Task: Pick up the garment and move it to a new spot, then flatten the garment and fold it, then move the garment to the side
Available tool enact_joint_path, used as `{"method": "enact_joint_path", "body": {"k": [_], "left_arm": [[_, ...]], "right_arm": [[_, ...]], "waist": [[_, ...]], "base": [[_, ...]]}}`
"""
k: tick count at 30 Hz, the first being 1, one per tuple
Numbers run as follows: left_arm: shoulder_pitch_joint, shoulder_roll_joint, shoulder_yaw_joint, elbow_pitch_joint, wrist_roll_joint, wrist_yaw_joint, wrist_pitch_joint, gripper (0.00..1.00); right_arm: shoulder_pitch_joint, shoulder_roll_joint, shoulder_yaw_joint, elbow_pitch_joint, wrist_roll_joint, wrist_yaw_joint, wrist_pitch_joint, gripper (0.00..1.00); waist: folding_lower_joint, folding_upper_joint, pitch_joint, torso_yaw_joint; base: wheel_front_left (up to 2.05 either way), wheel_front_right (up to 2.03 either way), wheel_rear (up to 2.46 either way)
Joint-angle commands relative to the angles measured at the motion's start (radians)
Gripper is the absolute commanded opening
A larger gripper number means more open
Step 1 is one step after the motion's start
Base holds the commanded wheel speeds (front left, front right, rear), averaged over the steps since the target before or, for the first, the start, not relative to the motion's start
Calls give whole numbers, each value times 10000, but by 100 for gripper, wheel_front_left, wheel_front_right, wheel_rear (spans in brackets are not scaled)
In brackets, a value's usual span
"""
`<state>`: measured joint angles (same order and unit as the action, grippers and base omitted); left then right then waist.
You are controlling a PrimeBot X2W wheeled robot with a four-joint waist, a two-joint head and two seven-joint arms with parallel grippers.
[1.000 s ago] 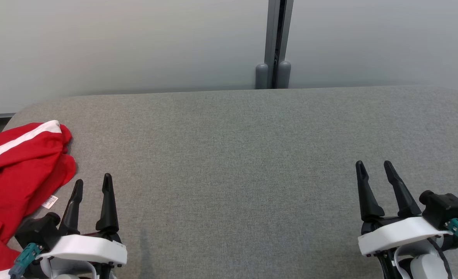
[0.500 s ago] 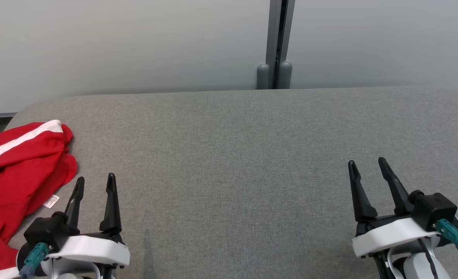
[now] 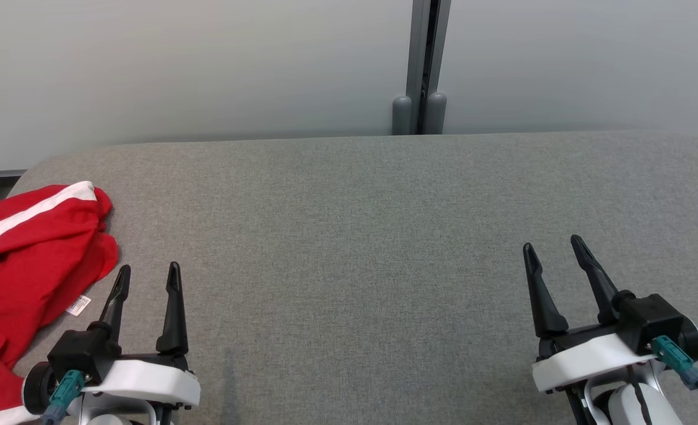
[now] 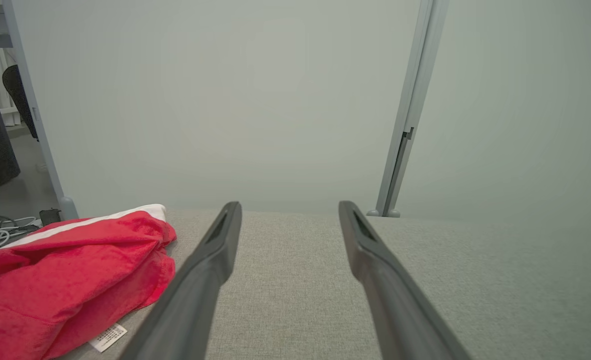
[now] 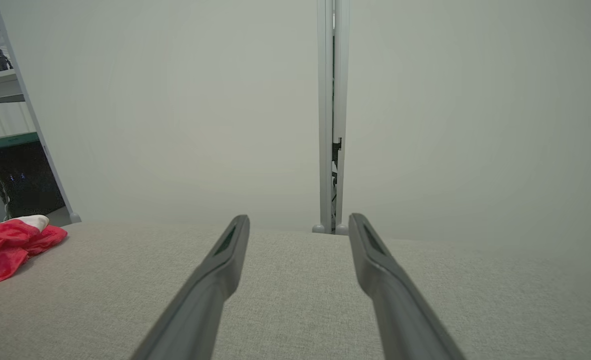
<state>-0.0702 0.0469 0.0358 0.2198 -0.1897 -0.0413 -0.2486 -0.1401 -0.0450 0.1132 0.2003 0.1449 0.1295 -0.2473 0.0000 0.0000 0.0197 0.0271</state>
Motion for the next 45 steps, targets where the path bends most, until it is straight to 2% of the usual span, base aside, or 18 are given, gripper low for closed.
{"method": "enact_joint_path", "body": {"k": [1, 7, 45], "left_arm": [[-179, 56, -10, -56, 194, 71, -86, 100], [-187, 61, -21, -55, 522, 73, -191, 100], [-254, 58, 50, 49, 182, -2, -170, 100]], "right_arm": [[-136, -89, 30, -70, -216, 20, -116, 100], [-156, -95, 81, -49, -562, 22, -216, 100], [-100, -92, 231, -62, -115, 20, -196, 100]], "waist": [[0, 0, 4, 2], [0, 0, 11, 12], [0, 0, 110, 213]], "base": [[0, 0, 0], [0, 0, 0], [0, 0, 0]]}}
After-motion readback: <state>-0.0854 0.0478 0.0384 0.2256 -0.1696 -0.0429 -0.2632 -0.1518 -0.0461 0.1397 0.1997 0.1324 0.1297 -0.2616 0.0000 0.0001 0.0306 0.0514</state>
